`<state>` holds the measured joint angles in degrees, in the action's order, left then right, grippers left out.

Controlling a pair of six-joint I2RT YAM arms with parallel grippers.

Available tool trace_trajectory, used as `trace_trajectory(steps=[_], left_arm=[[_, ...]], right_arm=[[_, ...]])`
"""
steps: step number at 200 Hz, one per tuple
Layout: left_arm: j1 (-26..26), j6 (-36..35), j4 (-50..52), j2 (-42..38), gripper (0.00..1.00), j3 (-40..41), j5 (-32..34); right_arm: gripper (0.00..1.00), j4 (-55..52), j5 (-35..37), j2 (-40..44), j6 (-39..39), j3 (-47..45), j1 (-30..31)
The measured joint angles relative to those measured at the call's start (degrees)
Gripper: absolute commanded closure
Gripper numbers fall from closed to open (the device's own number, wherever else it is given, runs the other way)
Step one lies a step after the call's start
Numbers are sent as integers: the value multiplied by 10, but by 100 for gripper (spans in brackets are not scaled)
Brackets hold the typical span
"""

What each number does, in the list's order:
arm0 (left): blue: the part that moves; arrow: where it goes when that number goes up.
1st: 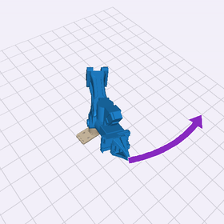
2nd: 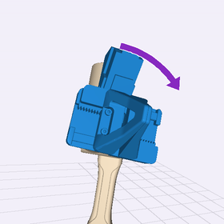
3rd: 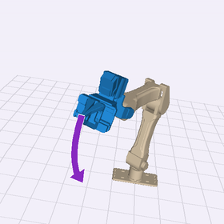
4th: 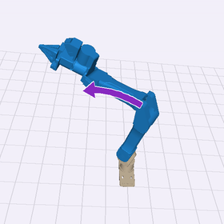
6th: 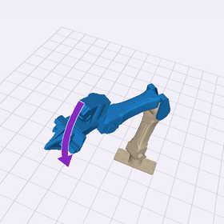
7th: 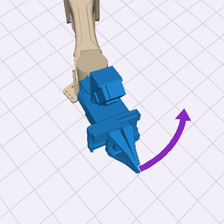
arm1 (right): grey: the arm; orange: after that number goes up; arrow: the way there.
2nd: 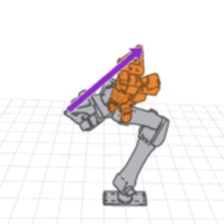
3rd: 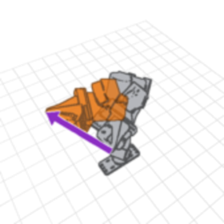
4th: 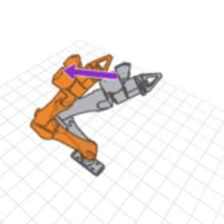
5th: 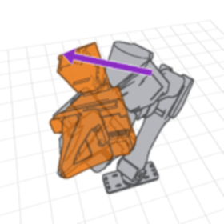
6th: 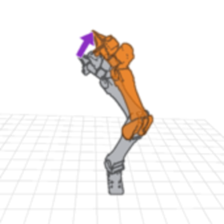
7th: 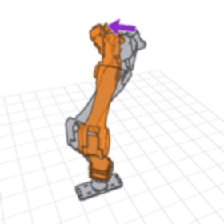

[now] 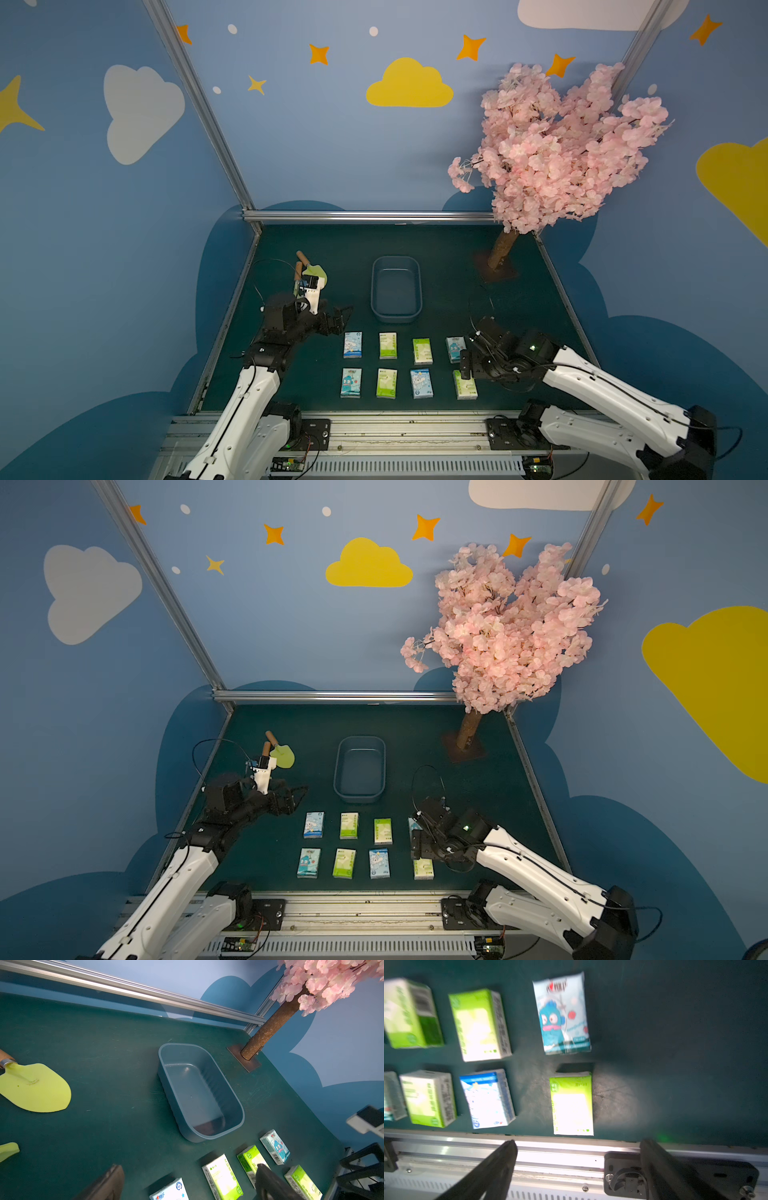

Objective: Take the pocket tissues out of the storage box
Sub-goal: Place the pocket tissues at the center of the board, then reset both arms

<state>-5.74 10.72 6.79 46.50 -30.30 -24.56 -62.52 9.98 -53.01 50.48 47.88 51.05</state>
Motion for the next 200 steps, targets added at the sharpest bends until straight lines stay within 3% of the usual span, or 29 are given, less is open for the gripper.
trace_trajectory(steps=[35,82,114,146,173,200], left_arm=[[0,0,0,0,0,0,2],[0,0,0,0,0,0,2],[0,0,1,0,0,0,5],[0,-1,3,-3,0,0,11],[0,-2,6,-7,0,0,16],[0,-4,9,-10,0,0,26]], right_arm=[[2,-8,83,84,-45,48,-52],[2,39,139,113,-214,62,-177],[2,144,117,83,-312,36,-297],[2,313,89,29,-381,-77,-403],[2,439,61,-53,-419,-150,-464],[2,543,33,-130,-454,-161,-492]])
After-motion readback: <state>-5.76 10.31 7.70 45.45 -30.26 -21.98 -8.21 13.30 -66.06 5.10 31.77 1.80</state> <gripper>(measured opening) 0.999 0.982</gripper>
